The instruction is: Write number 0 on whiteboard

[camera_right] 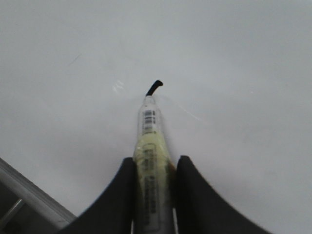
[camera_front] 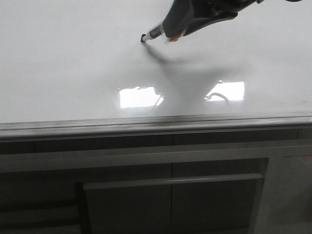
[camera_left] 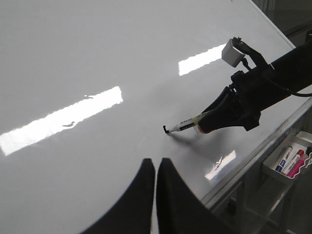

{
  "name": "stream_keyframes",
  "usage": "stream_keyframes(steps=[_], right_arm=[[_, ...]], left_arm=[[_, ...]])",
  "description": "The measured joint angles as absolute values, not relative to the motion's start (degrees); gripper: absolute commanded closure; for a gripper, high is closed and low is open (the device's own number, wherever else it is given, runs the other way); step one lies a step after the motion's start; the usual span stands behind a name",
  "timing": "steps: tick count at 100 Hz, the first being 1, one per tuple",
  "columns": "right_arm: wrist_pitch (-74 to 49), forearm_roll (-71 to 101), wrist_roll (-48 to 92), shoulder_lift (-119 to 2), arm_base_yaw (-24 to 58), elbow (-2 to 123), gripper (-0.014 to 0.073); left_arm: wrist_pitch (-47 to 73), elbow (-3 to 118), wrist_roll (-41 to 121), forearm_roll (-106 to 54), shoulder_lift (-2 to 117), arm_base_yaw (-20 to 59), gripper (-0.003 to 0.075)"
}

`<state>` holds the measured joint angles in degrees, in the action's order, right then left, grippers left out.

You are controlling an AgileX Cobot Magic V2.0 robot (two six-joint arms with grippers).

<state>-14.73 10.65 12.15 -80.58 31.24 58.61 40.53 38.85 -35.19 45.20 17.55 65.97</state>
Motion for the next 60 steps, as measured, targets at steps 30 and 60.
stream_keyframes(steps=[30,60], right_arm=[[-19.42,10.99,12.15,-80.58,31.24,58.97,0.0640],[-23.29,10.00,11.80,-80.58,31.24,59.06,0.0640]], left_arm=[[40.53,38.85,-35.19,45.20,17.55,65.97,0.0740],[40.53,38.85,-35.19,45.20,17.55,65.97,0.0740]])
